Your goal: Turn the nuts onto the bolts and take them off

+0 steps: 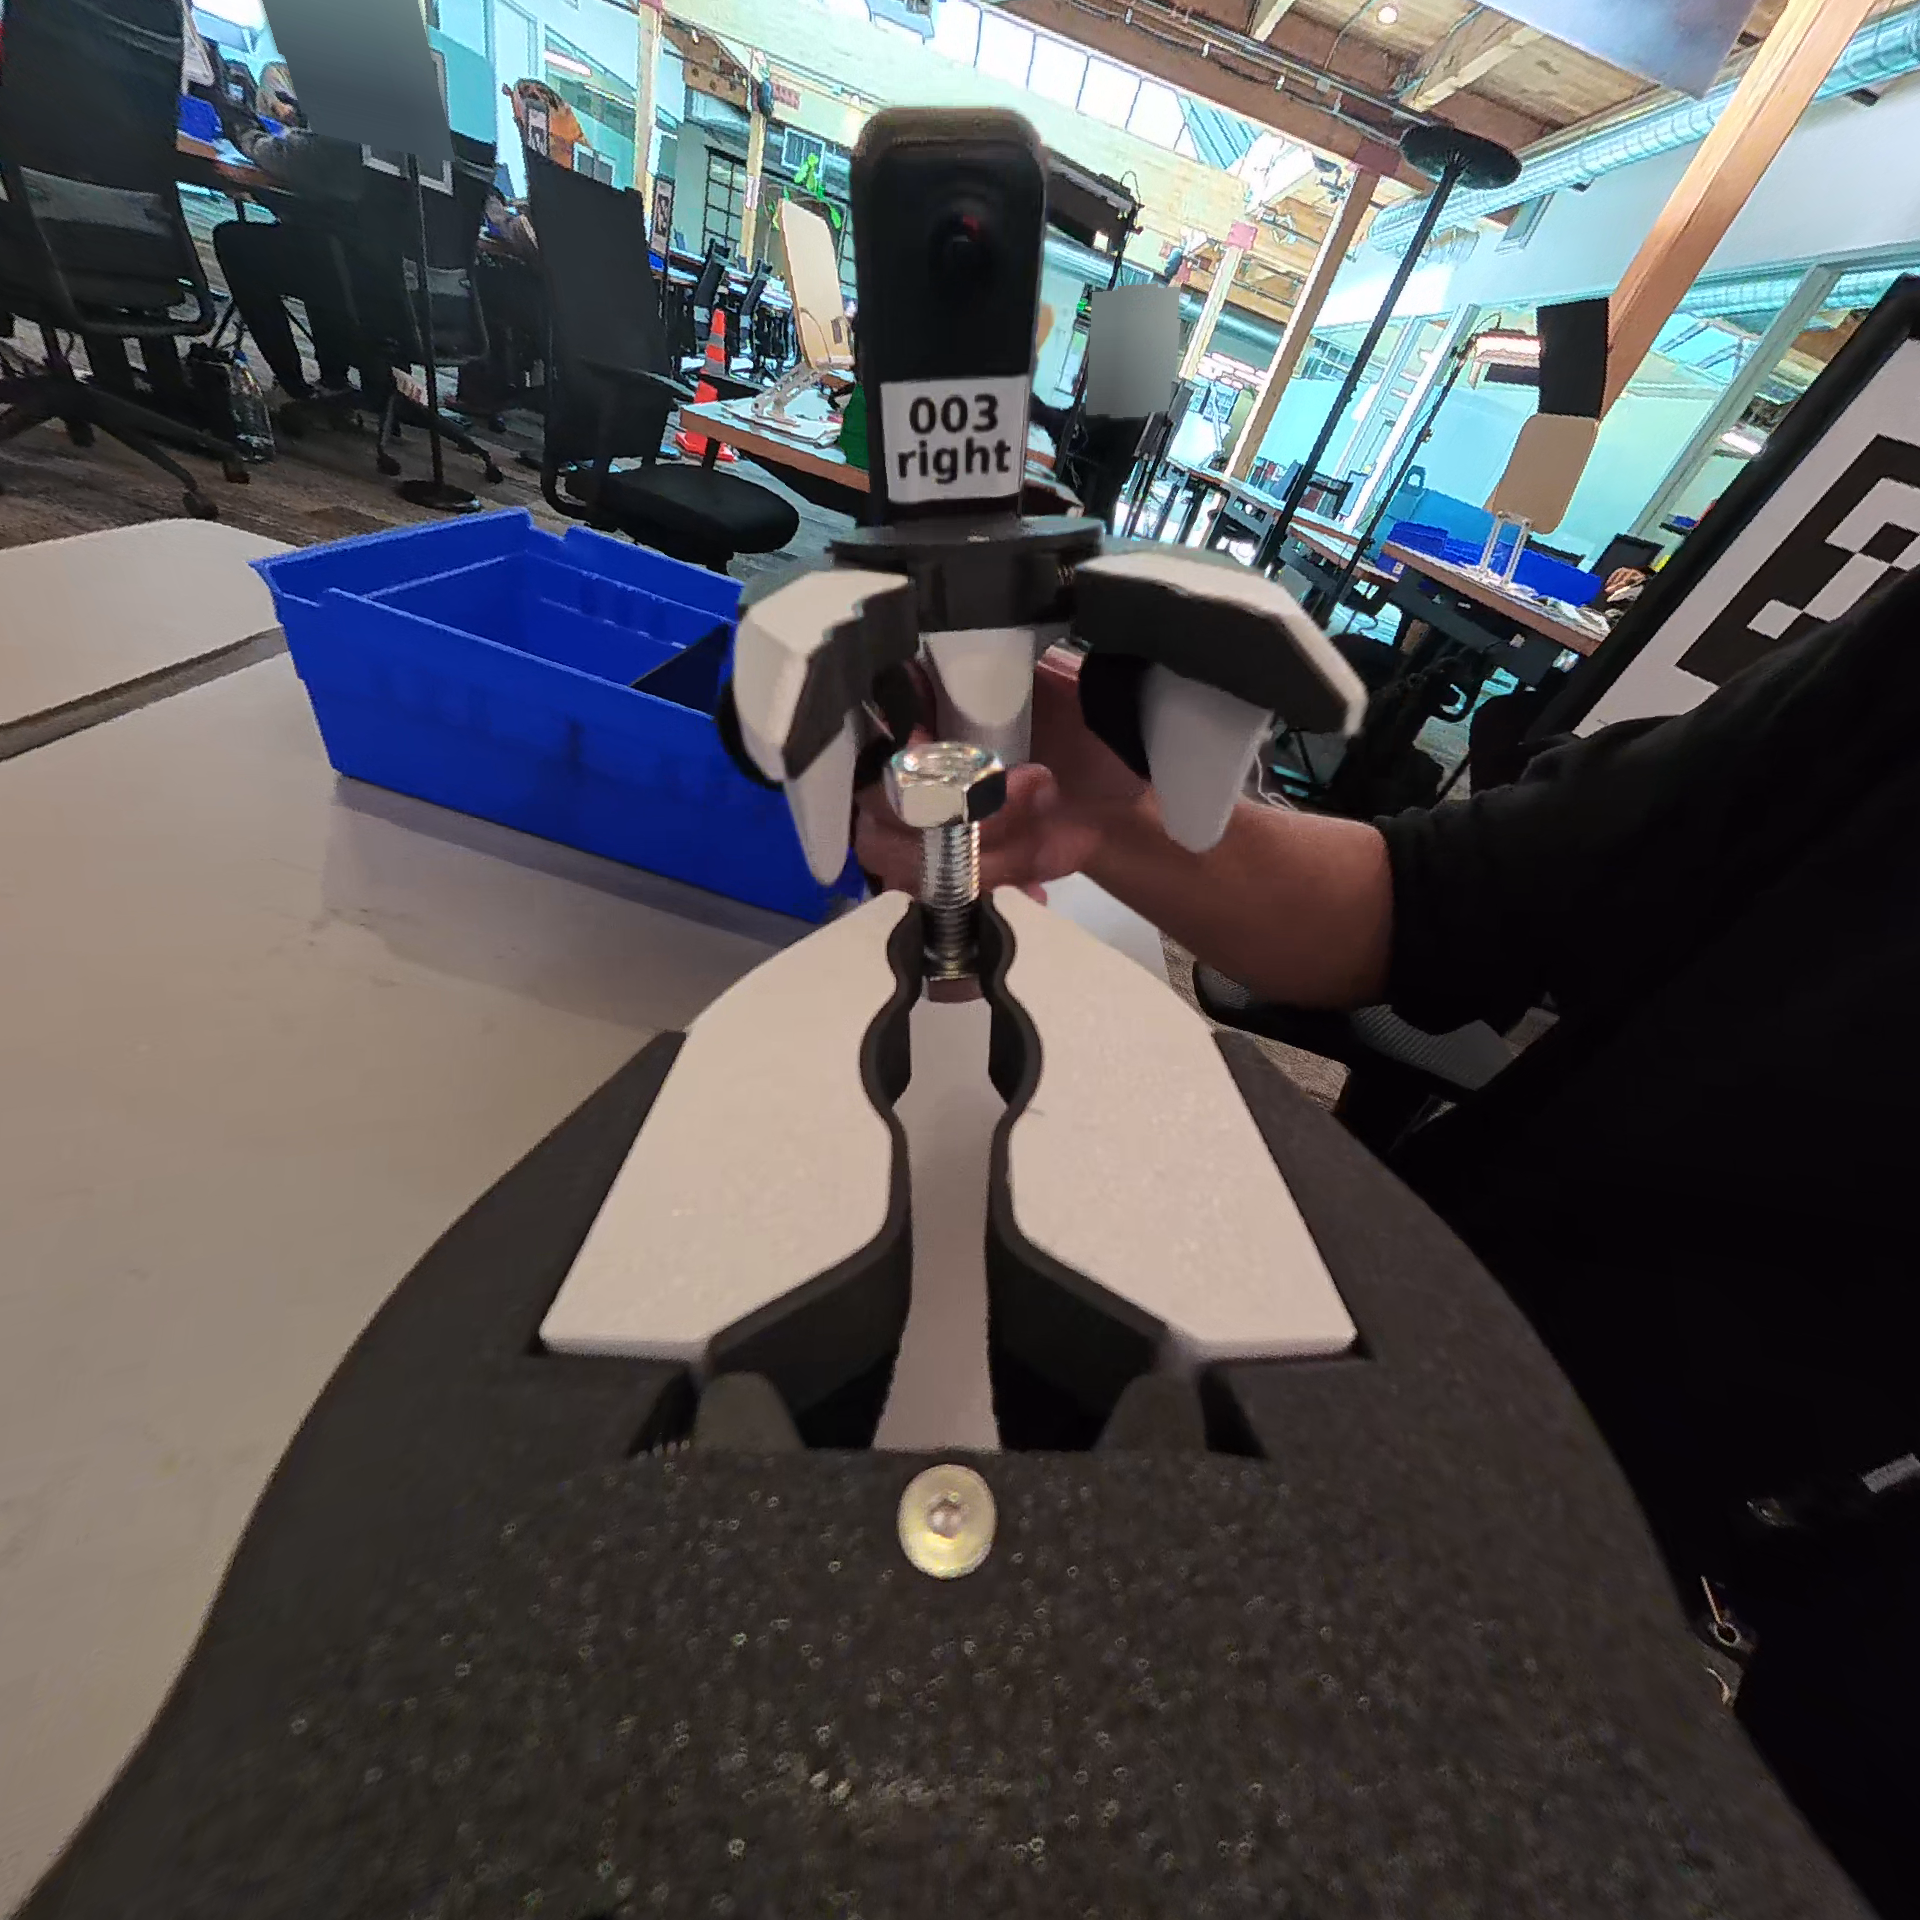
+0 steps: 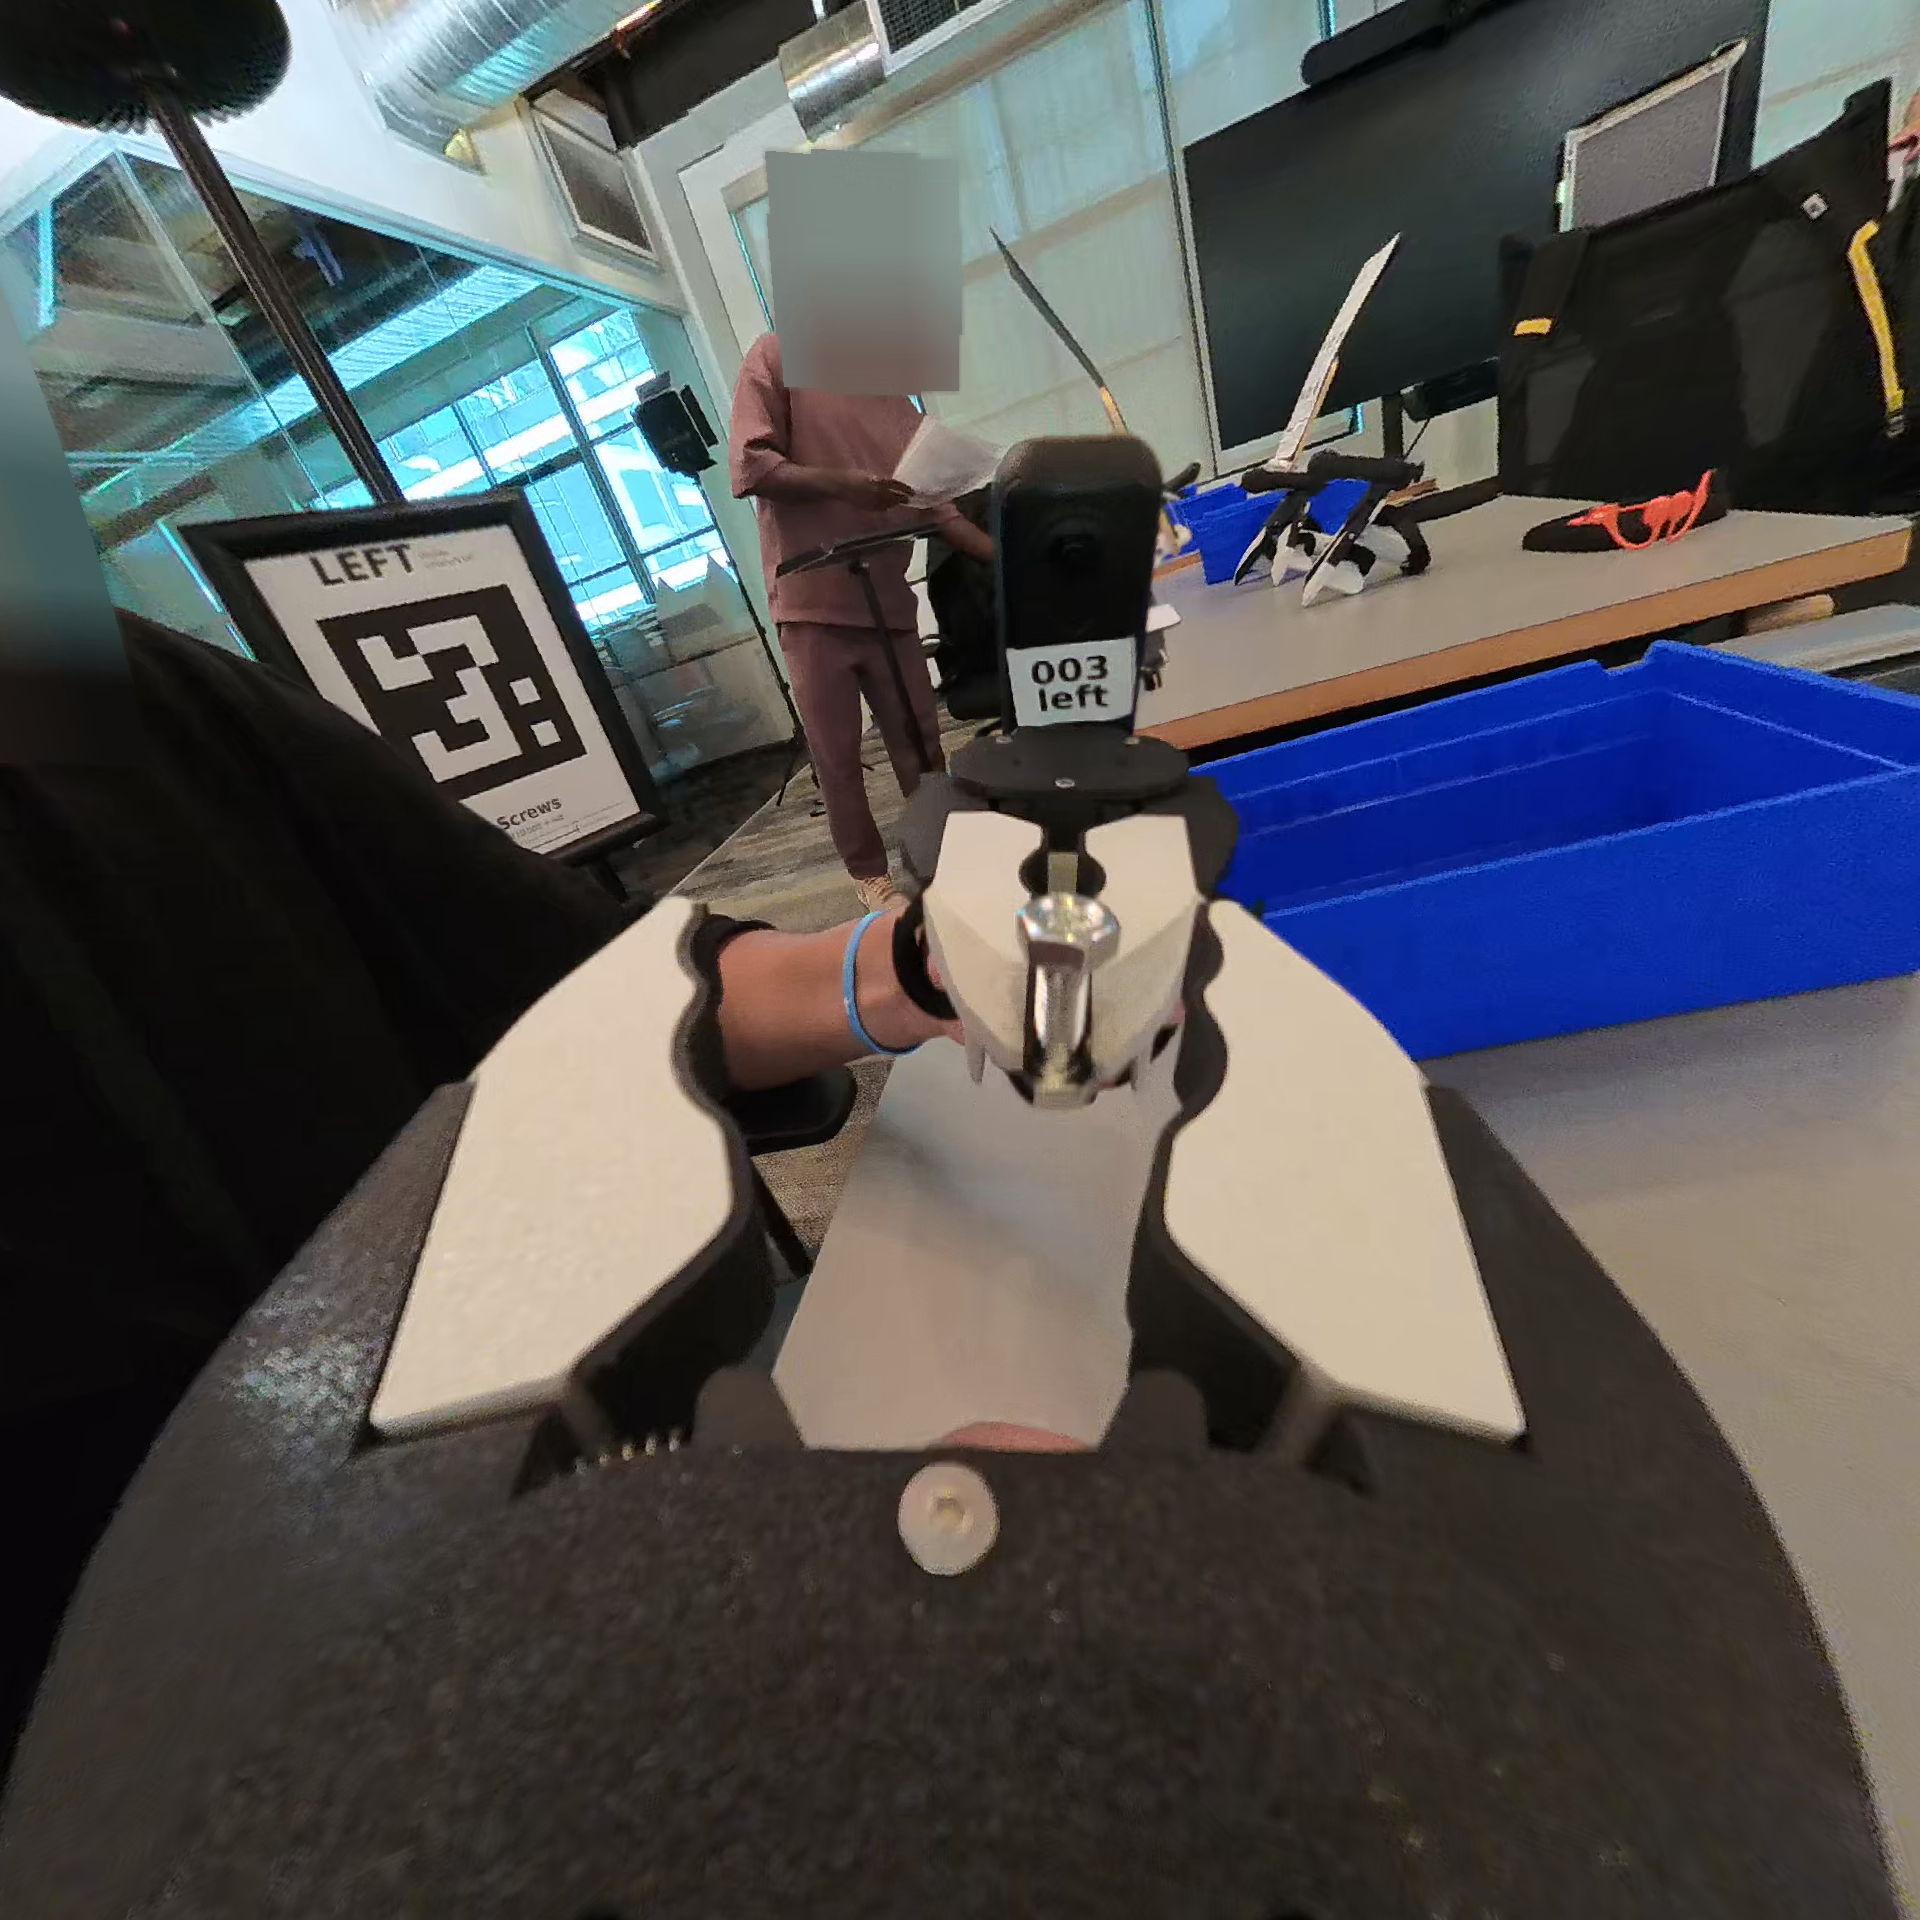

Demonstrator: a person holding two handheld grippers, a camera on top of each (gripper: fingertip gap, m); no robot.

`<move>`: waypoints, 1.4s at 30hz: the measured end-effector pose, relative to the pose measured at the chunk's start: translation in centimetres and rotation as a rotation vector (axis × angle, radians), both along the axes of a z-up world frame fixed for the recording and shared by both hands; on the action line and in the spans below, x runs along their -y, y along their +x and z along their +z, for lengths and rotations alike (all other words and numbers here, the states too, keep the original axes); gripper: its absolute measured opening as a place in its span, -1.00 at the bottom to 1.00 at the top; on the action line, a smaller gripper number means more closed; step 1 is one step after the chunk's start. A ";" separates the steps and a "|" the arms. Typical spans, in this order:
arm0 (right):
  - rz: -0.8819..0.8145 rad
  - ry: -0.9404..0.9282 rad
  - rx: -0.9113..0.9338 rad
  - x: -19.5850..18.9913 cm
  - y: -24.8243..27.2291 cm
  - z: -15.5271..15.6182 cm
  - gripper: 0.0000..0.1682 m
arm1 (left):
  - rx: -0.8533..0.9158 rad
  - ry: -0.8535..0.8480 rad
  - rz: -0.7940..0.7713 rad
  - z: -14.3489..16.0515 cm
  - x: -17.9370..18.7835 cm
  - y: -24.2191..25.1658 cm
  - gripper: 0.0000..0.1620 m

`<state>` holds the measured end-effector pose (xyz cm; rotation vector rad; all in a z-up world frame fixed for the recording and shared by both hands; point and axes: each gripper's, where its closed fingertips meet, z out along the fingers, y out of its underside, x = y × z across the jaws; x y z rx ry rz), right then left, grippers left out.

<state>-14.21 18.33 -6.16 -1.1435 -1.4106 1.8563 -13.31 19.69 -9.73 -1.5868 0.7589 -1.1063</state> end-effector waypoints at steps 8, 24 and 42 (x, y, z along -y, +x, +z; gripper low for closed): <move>0.053 -0.024 0.013 2.2 -1.0 -0.6 0.08 | -0.009 -0.007 -0.008 -0.3 0.0 0.1 -0.90; 0.055 -0.033 0.020 1.7 -0.3 -0.4 0.09 | -0.019 -0.007 -0.009 -0.5 -0.1 0.2 -0.90; 0.092 -0.038 0.033 2.2 -0.4 -0.5 0.09 | -0.028 0.002 -0.014 -0.5 0.2 0.4 -0.89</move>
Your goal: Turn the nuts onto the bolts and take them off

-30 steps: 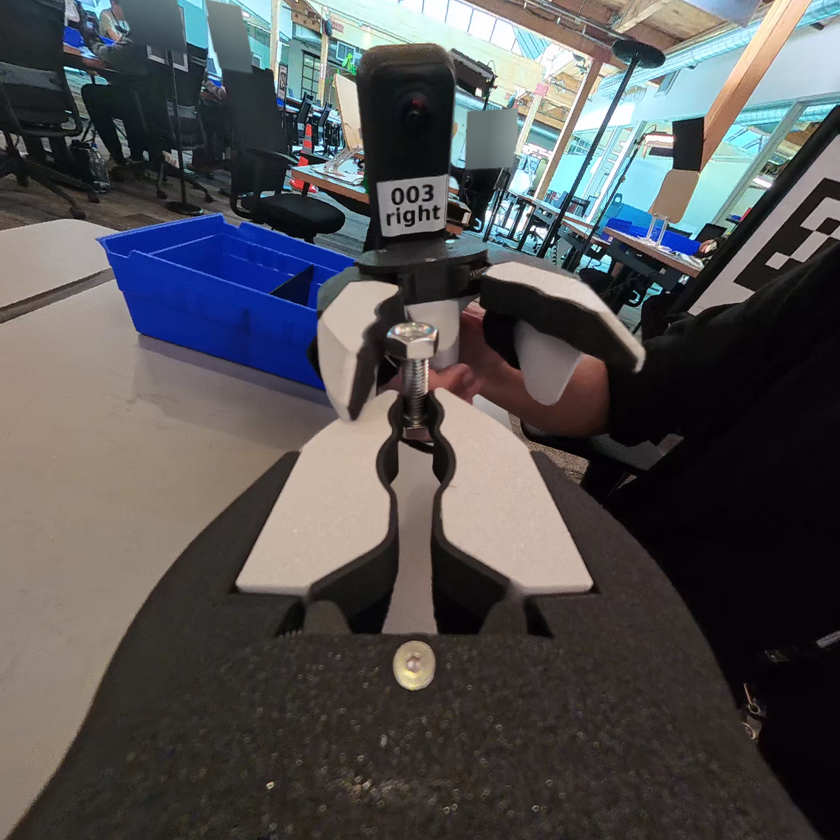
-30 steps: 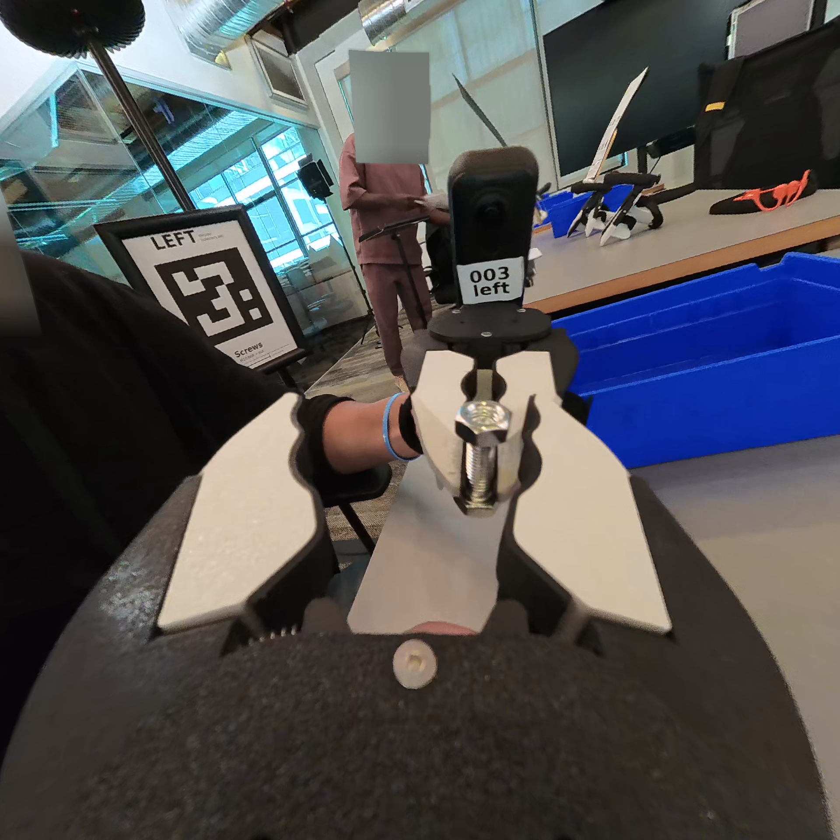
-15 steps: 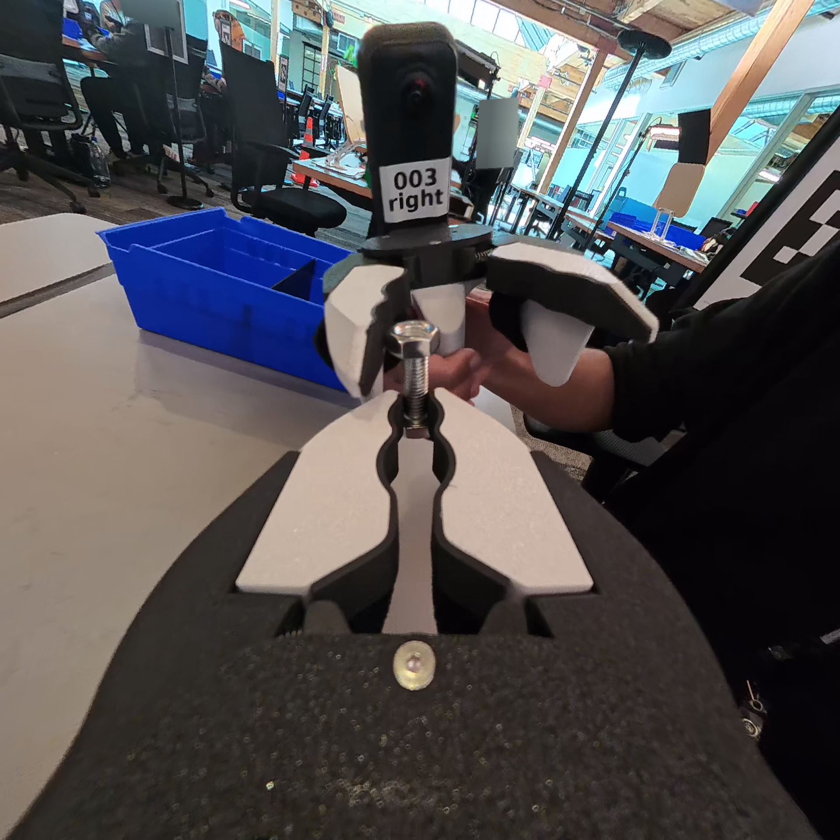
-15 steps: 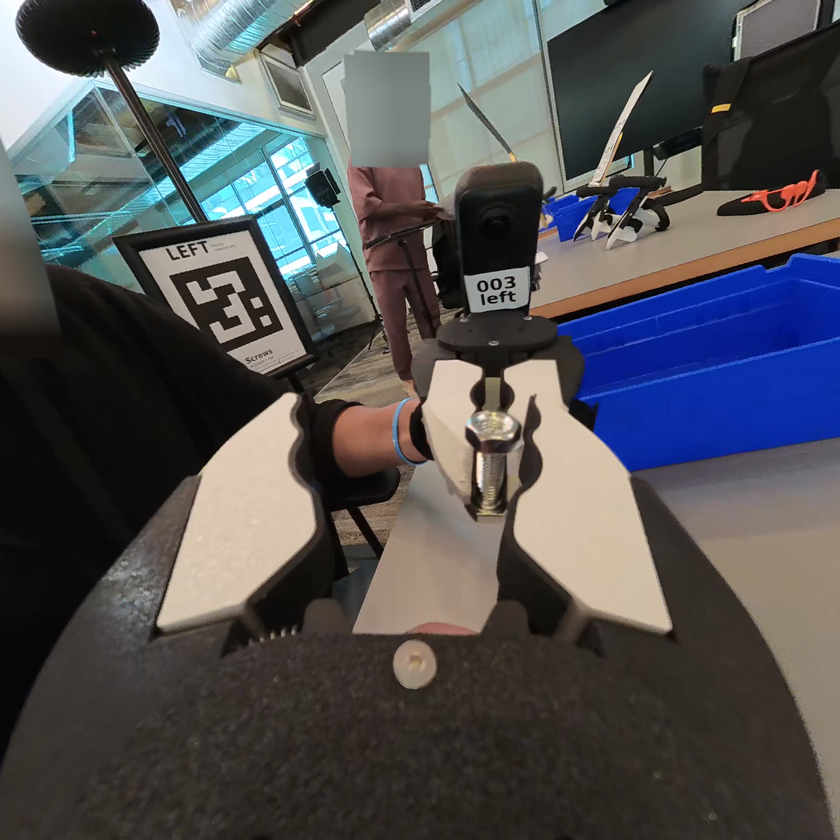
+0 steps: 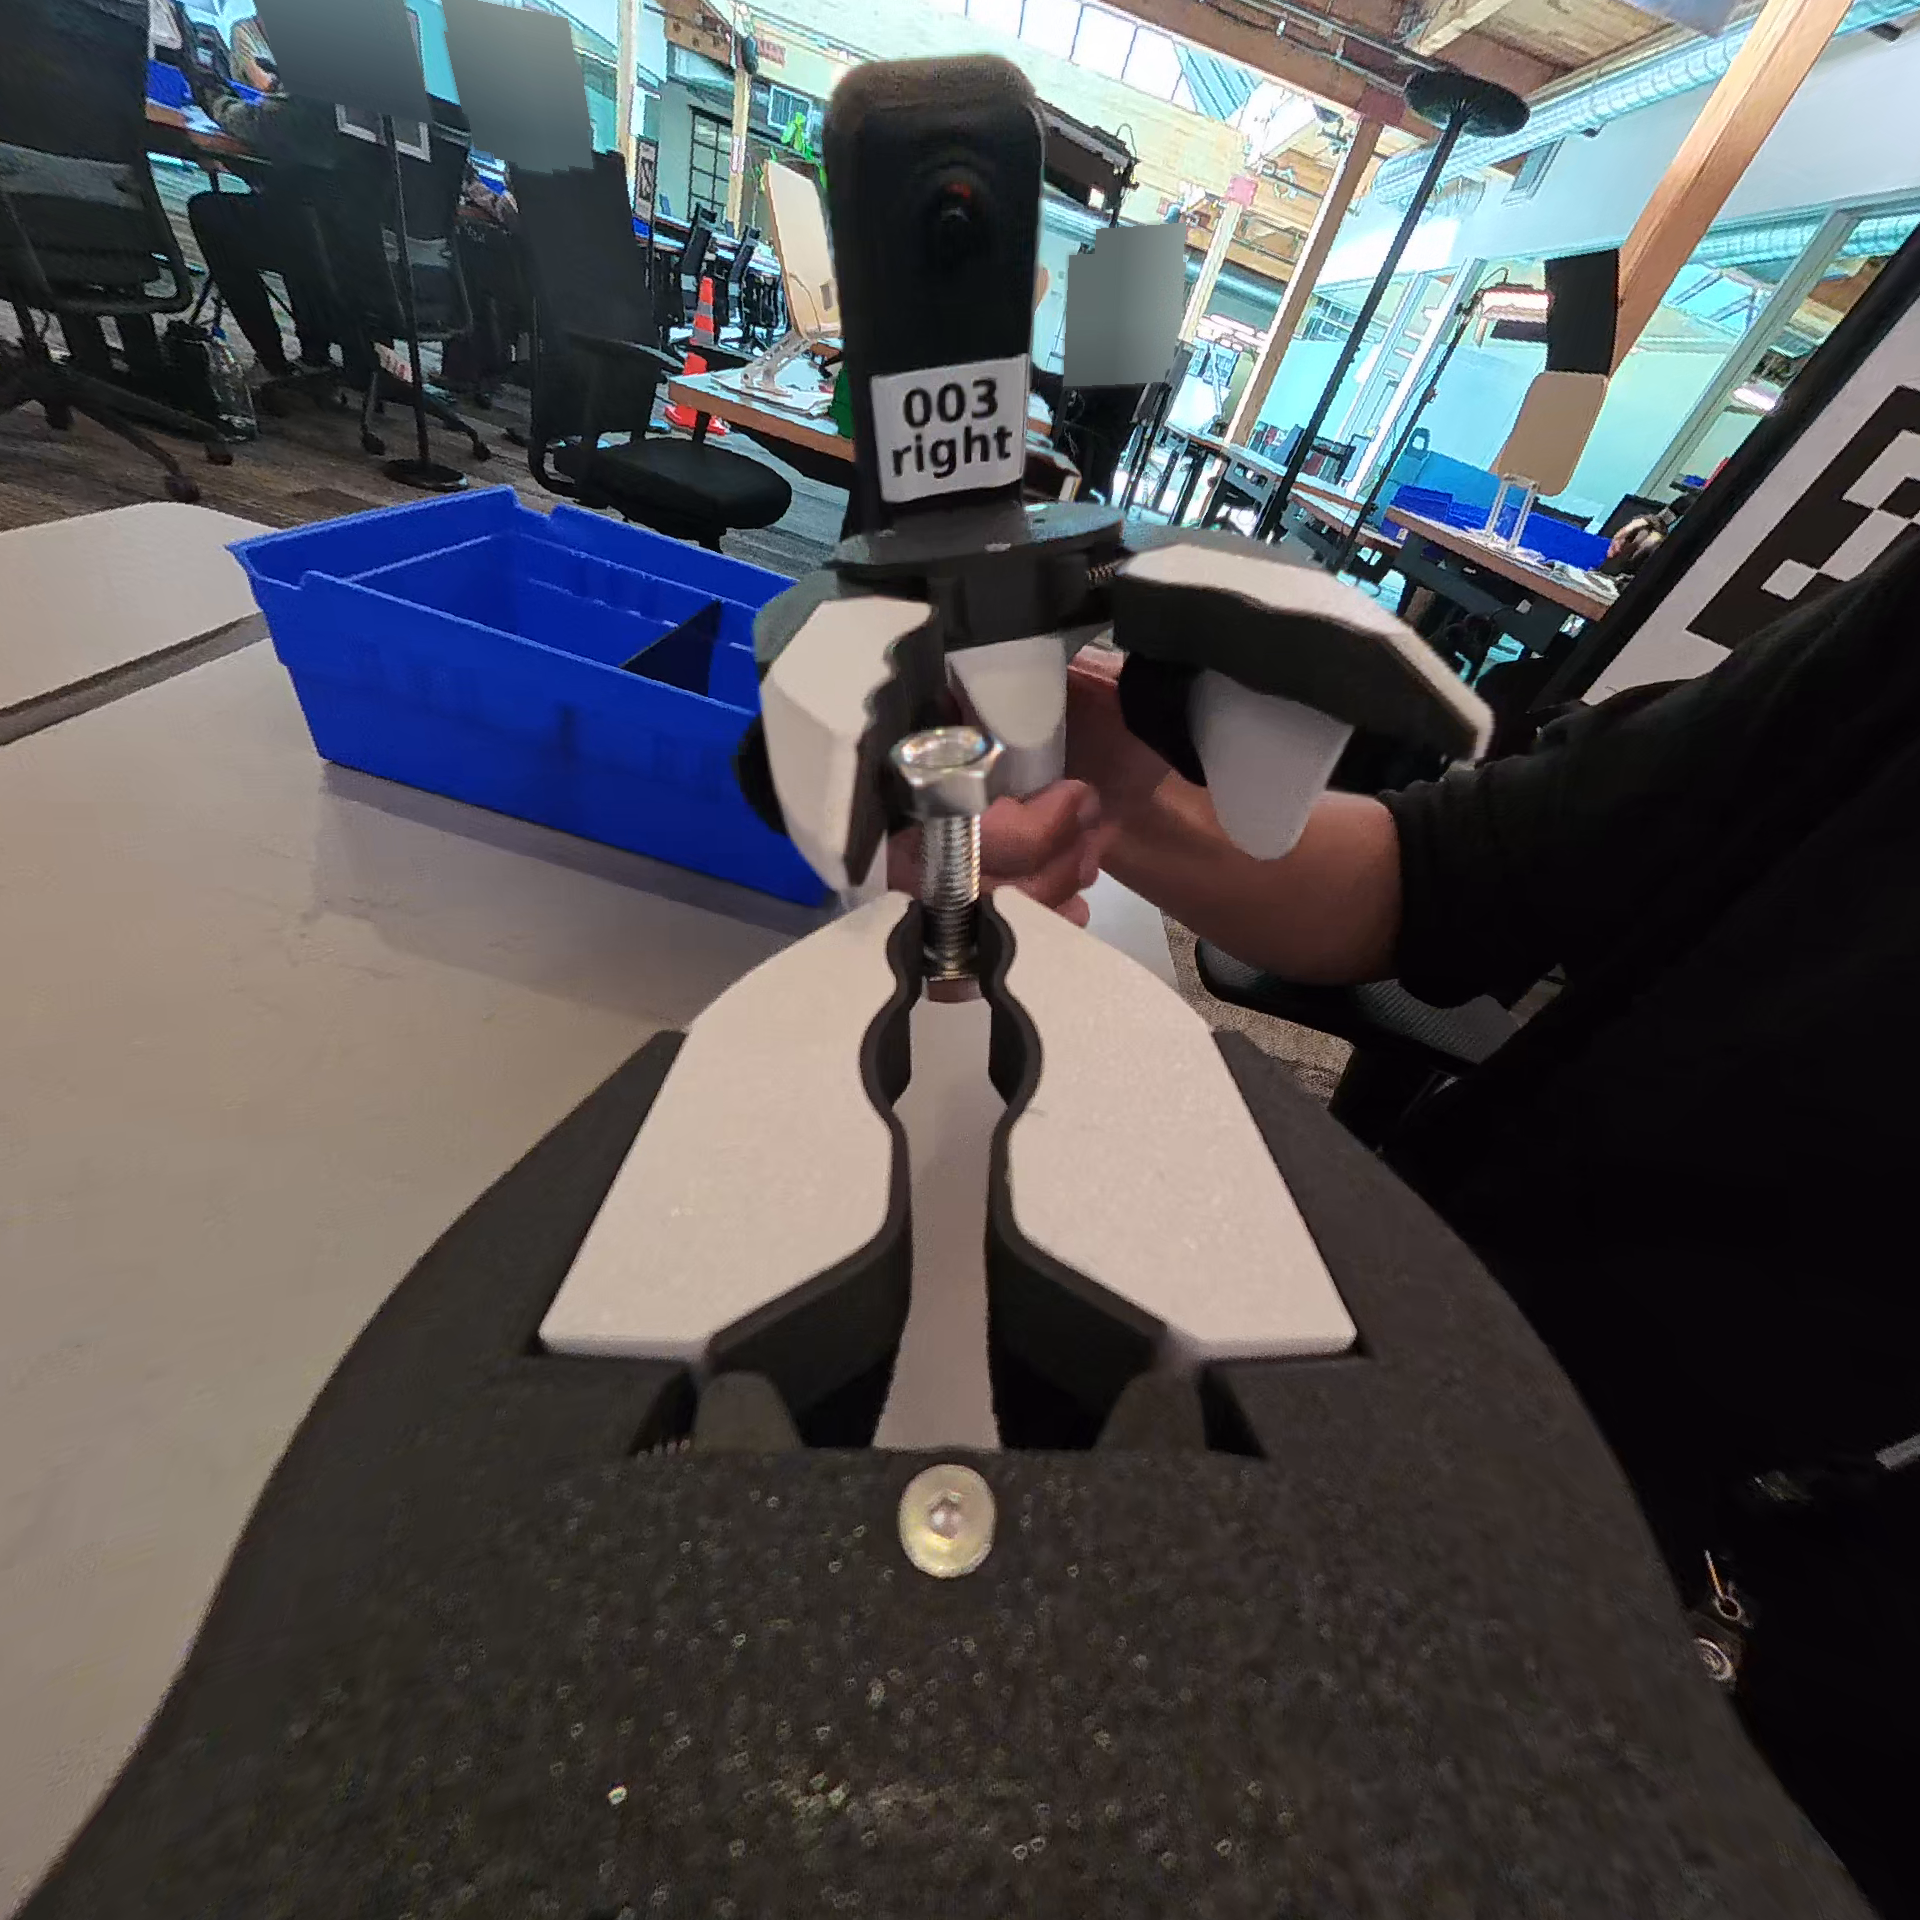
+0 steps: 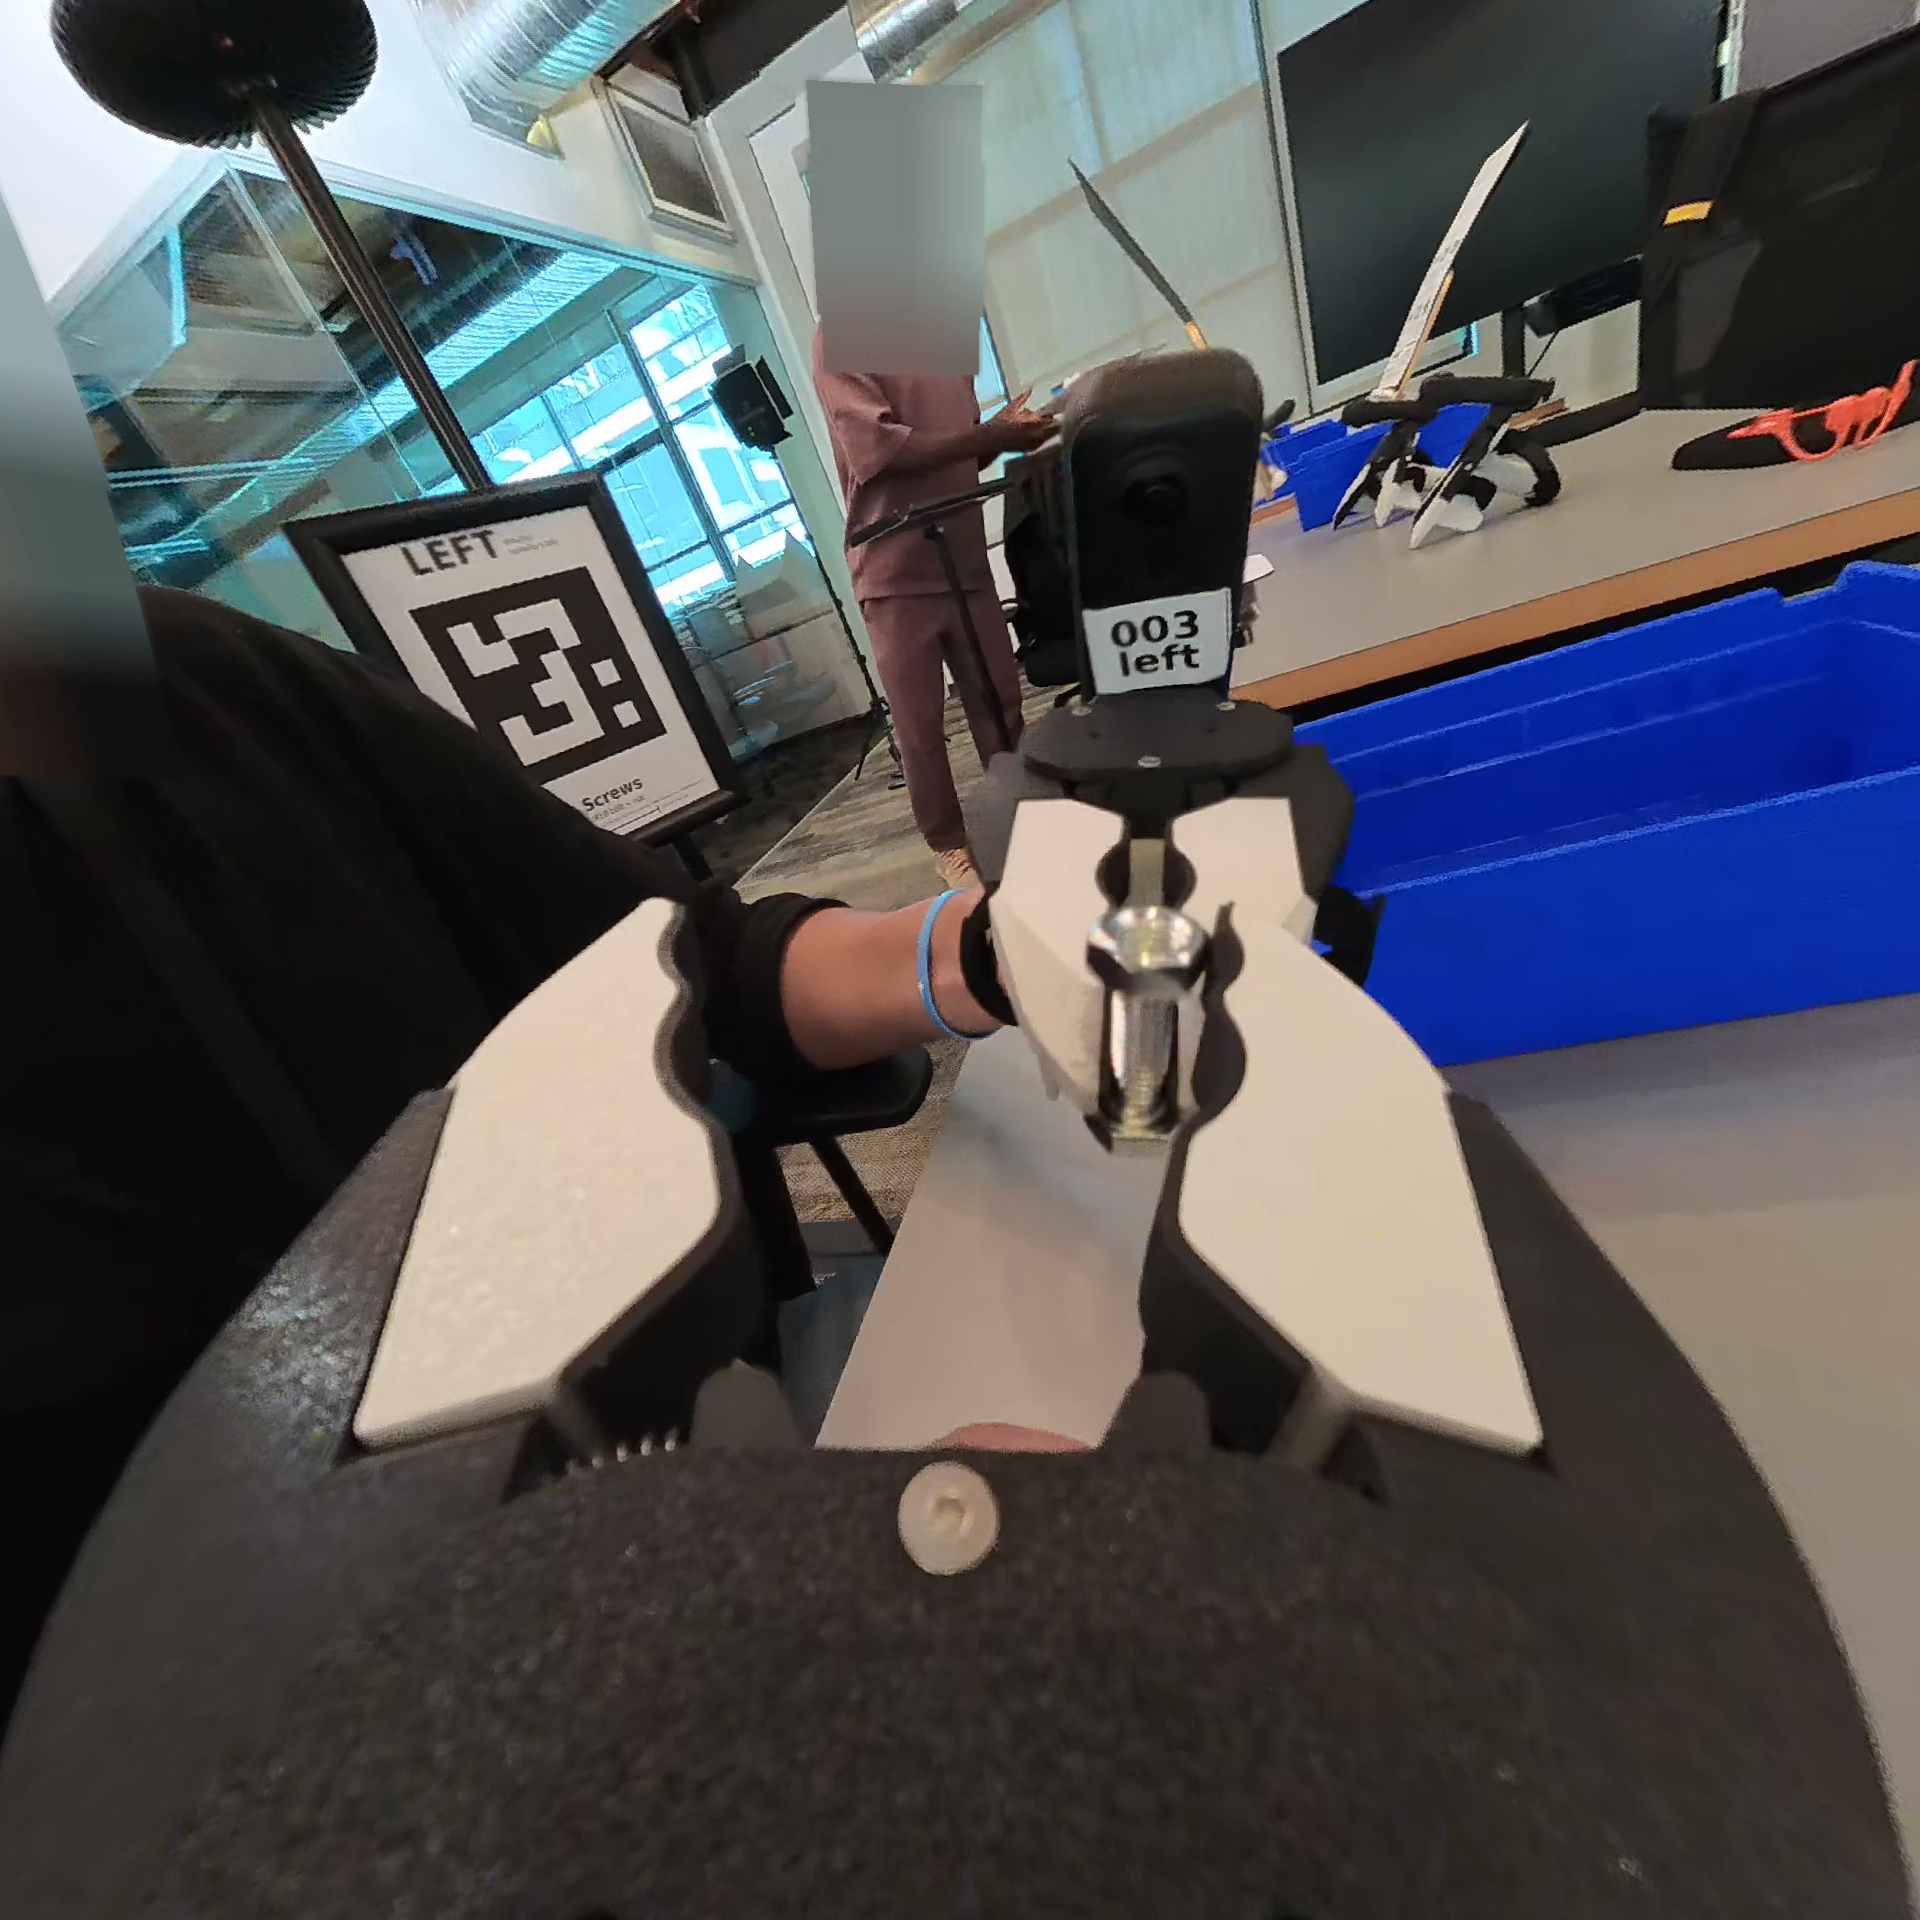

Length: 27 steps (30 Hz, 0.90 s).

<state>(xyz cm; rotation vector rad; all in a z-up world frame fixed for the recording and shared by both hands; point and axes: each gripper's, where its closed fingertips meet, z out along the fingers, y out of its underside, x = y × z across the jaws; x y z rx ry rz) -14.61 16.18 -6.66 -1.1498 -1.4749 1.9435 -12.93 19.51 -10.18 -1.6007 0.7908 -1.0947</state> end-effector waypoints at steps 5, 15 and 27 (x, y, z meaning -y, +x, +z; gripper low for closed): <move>-0.049 -0.028 -0.002 -1.9 0.1 -0.1 -0.03 | -0.012 0.010 0.003 0.0 0.2 0.2 -0.90; -0.054 -0.056 0.047 -2.7 0.8 -0.8 -0.52 | -0.038 0.020 -0.005 -0.2 0.3 0.5 -0.90; -0.238 0.092 -0.047 -6.0 3.3 2.8 -0.79 | -0.061 0.026 -0.023 -0.7 0.7 1.0 -0.89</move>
